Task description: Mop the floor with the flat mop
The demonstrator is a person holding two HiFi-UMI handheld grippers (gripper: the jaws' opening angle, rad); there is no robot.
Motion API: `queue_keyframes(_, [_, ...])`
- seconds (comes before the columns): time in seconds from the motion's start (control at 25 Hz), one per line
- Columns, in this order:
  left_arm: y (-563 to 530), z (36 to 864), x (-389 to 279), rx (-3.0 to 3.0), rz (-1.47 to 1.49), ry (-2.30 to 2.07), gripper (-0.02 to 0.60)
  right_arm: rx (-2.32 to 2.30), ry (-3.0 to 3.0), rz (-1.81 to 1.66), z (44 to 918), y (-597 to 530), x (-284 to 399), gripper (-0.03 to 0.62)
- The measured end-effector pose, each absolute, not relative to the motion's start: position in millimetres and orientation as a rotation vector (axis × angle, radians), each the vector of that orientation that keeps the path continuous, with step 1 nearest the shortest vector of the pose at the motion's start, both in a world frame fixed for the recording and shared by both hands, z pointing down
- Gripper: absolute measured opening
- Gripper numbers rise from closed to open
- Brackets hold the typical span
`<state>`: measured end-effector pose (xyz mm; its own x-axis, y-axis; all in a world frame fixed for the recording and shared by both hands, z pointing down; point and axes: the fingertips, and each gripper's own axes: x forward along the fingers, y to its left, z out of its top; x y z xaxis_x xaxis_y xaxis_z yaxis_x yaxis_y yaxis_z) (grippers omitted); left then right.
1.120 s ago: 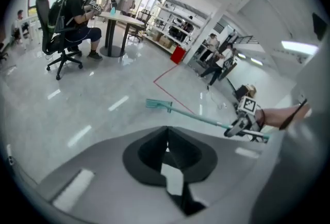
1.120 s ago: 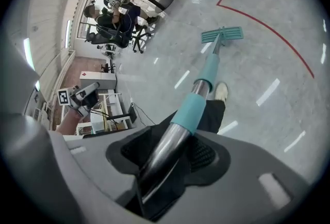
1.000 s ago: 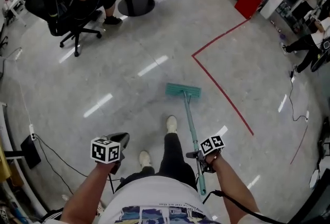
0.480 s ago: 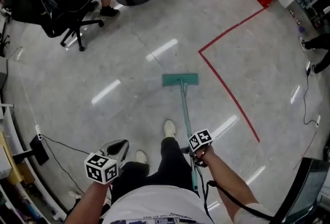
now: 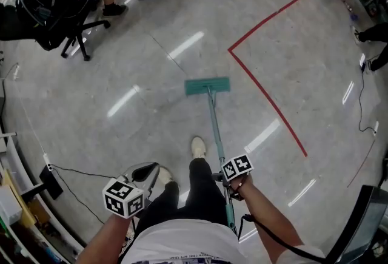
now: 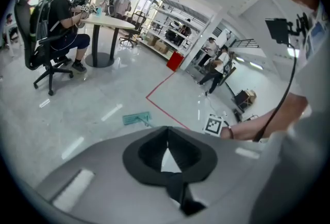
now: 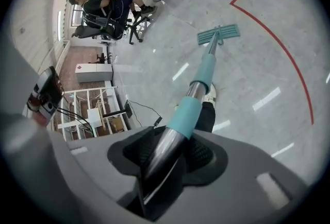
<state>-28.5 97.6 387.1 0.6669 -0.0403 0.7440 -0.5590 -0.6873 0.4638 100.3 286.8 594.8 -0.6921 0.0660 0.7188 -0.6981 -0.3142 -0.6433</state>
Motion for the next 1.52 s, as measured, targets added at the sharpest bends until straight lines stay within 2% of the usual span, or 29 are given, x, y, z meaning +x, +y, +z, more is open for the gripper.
queue_keyframes(0.32, [95, 389, -20, 2.168, 0.951, -0.433, 0.003, 0.813, -1.432, 2.028, 582, 284, 108, 0.167])
queue_keyframes(0.64, [101, 397, -12, 2.181, 1.009, -0.382, 0.003, 0.871, -1.453, 1.777, 674, 275, 150, 0.16])
queue_keyframes(1.0, [98, 410, 7, 2.168, 0.981, -0.388, 0.003, 0.941, -1.391, 1.819, 712, 227, 172, 0.117])
queue_keyframes(1.2, [86, 412, 8, 2.149, 0.957, -0.441, 0.003, 0.988, -1.364, 1.796, 720, 174, 187, 0.107])
queue_keyframes(1.52, [72, 413, 11, 2.146, 0.964, -0.473, 0.003, 1.032, -1.368, 1.779, 730, 31, 236, 0.101])
